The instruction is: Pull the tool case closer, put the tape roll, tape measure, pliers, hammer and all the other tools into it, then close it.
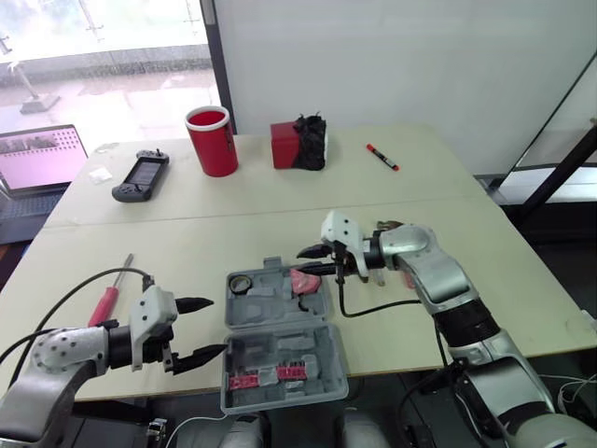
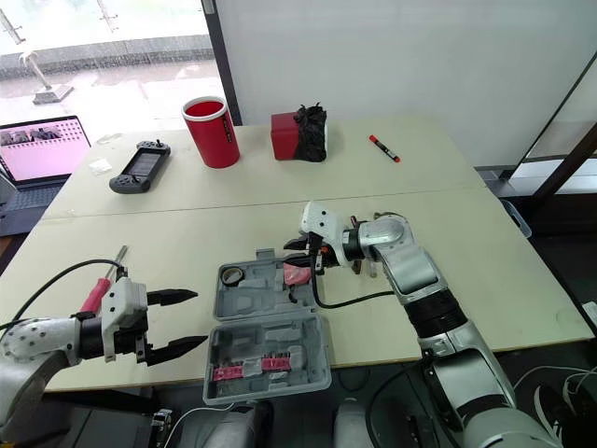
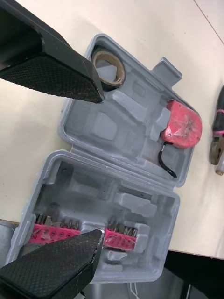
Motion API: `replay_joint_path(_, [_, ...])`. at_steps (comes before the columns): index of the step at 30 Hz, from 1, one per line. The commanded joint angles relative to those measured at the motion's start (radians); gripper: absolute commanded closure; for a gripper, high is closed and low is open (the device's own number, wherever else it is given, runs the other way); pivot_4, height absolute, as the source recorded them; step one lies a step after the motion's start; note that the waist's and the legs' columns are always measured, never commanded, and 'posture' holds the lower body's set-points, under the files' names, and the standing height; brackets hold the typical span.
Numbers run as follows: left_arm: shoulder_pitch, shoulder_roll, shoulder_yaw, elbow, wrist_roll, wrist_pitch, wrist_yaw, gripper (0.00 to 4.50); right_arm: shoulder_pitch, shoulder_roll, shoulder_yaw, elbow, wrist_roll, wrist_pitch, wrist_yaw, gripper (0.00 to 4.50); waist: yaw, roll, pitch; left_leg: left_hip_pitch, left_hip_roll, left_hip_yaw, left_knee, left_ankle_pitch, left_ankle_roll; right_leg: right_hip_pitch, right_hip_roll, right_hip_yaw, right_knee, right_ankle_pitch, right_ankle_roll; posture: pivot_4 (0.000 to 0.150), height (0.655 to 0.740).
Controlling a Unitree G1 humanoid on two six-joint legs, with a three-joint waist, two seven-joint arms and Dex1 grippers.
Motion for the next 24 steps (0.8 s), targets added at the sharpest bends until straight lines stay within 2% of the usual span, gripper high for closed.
replay_joint_path(1, [-0.011, 0.009, 0.003, -0.004, -0.006, -0.005, -0.012, 0.0, -0.006, 0.02, 0.006, 0.105, -0.022, -0.086, -0.049, 3.31, 0.001, 0.0, 0.0, 0.0, 0.0, 0.0, 0.0, 0.0, 0.0, 0.001, 0.0, 0.0, 0.0, 0.0, 0.0, 0.15, 0.74])
replay_joint_path(9, [-0.019, 0.012, -0.002, -0.006, 0.003, -0.003, -0.013, 0.0, -0.024, 0.068, 0.069, 0.484, -0.131, -0.314, -0.128, 3.31, -0.001, 0.0, 0.0, 0.001, 0.0, 0.003, 0.0, 0.0, 0.0, 0.001, 0.0, 0.0, 0.0, 0.0, 0.0, 0.15, 0.74])
replay_joint_path(16, [-0.01, 0.024, 0.015, -0.009, -0.002, 0.004, -0.015, 0.0, -0.029, 0.096, 0.068, 0.681, -0.145, -0.394, -0.115, 3.31, -0.002, 0.0, -0.001, 0.01, 0.0, 0.004, -0.002, 0.0, 0.0, 0.009, 0.001, 0.001, -0.001, 0.0, 0.0, 0.15, 0.74])
replay_joint_path(18, [-0.01, 0.023, 0.016, -0.012, -0.003, 0.009, -0.011, 0.0, -0.03, 0.101, 0.057, 0.688, -0.13, -0.409, -0.093, 3.31, -0.003, 0.0, -0.001, 0.01, 0.0, 0.004, -0.002, 0.0, 0.0, 0.009, 0.001, 0.001, -0.001, 0.0, 0.0, 0.15, 0.74])
replay_joint_path(22, [-0.009, 0.001, 0.036, -0.004, -0.021, 0.019, 0.016, 0.0, -0.02, 0.117, -0.055, 0.527, 0.019, -0.405, -0.036, 3.31, -0.001, 0.0, 0.0, 0.009, 0.001, 0.003, -0.002, 0.0, 0.0, 0.008, 0.001, 0.001, 0.0, 0.0, 0.0, 0.15, 0.74])
replay_joint_path(24, [-0.029, -0.031, 0.081, 0.049, -0.015, -0.011, 0.067, 0.0, -0.003, 0.064, -0.073, 0.398, 0.019, -0.361, -0.046, 2.81, -0.001, 0.001, 0.001, 0.008, 0.001, 0.002, -0.003, 0.0, 0.0, 0.006, 0.001, 0.002, 0.0, 0.0, 0.0, 0.15, 0.74])
